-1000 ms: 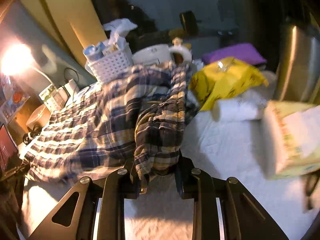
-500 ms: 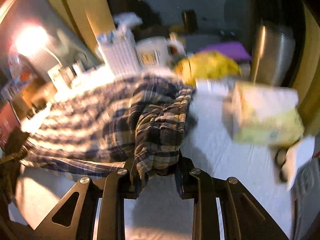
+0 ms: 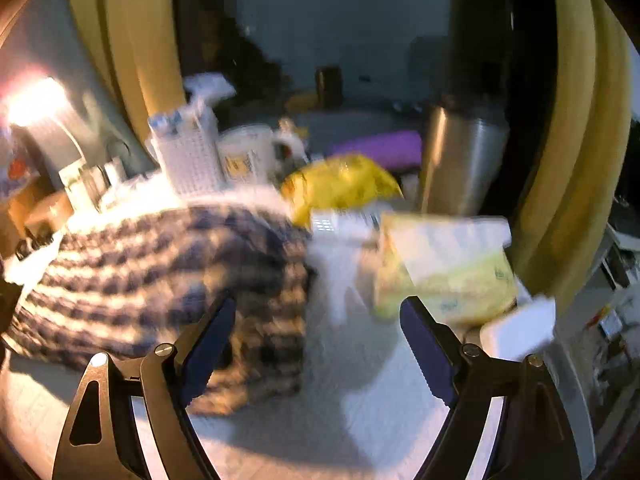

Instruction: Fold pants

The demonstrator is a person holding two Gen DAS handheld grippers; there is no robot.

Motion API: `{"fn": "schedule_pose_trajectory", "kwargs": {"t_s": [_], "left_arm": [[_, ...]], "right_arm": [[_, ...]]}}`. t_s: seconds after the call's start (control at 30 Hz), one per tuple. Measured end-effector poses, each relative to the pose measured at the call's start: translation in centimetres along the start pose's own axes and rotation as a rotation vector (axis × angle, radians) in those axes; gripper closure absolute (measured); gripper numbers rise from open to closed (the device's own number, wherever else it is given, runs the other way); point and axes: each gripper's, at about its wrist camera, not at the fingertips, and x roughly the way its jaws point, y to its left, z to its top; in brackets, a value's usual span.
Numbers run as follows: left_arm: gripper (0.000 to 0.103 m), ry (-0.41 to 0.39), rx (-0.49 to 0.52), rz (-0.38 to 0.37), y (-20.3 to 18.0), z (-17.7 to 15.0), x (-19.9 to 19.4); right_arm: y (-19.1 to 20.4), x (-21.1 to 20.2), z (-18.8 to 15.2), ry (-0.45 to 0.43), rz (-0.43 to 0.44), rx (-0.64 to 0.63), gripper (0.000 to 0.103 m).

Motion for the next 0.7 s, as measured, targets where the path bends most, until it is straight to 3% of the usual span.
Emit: {"fn": "schedule_pose_trajectory", "kwargs": {"t_s": [0.13, 0.2, 0.37, 0.47, 0.63, 0.7], "left_arm": [[0.058, -0.001, 0.091, -0.059, -3.5, 2.6, 2.5], [0.058, 0.01, 0.131, -0.086, -5.1, 3.2, 3.8], [0.058, 0.049, 0.18, -0.12, -7.5, 4.3, 7.0], [0.058, 0.081, 0.224, -0.019, -7.9, 4.3, 9.0], [0.055, 0.143, 0.201, 0.045, -5.8, 3.7, 11.4], [0.055, 0.122, 0.18, 0.031, -4.7, 3.4, 11.3]], "right_arm": [[2.5, 0.5, 1.2, -0.033, 0.069, -0.043, 0.018], [3.9, 1.6, 1.5, -0.015, 0.122, -0.055, 0.024], [7.1, 4.7, 2.1, 0.037, 0.199, -0.086, 0.051], [8.6, 7.0, 2.3, 0.072, 0.22, -0.099, 0.056], [10.5, 10.8, 1.6, 0.166, 0.225, -0.109, 0.056], [11.2, 12.2, 1.2, 0.204, 0.211, -0.121, 0.056]]}}
